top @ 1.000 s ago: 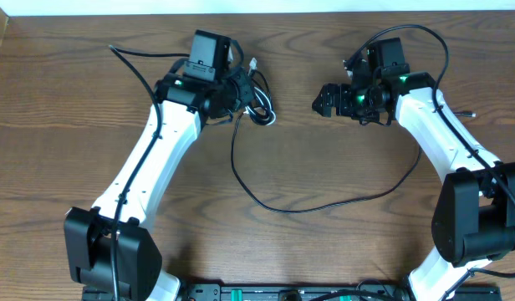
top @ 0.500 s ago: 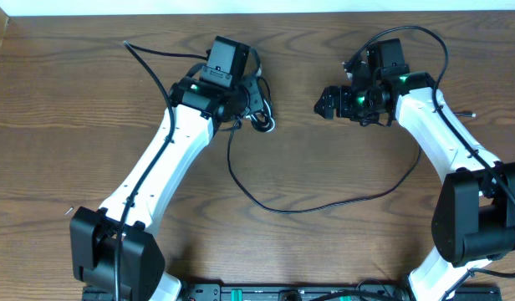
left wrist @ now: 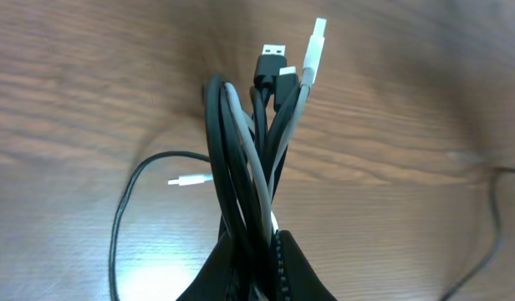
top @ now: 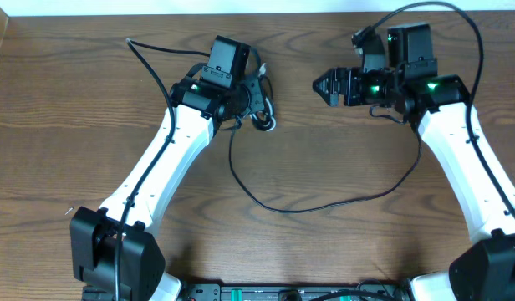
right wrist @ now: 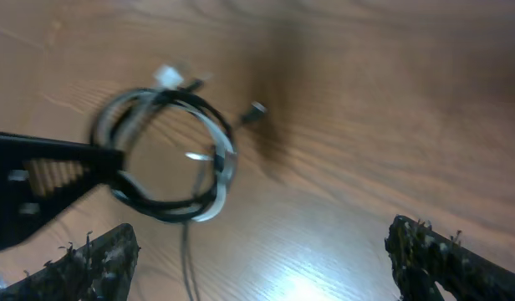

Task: Untangle cables

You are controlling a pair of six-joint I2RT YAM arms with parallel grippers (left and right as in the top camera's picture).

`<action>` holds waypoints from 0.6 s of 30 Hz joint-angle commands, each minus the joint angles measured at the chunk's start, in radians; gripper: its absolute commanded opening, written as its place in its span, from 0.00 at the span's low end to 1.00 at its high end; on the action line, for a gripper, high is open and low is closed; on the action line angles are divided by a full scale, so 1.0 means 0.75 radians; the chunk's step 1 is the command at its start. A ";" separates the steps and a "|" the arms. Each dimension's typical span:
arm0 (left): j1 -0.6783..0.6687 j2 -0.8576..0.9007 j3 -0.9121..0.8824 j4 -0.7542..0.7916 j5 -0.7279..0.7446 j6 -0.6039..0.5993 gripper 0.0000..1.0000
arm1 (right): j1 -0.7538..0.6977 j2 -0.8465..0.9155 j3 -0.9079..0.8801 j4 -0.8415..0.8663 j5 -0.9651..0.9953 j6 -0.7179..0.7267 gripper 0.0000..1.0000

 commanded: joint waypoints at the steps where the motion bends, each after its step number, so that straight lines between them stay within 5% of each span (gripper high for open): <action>1: 0.000 -0.008 0.024 0.046 0.160 0.022 0.07 | 0.037 0.024 0.009 0.011 -0.022 0.038 0.91; 18: 0.093 -0.025 0.024 0.109 0.651 -0.065 0.08 | 0.097 0.186 0.009 0.160 0.051 0.004 0.85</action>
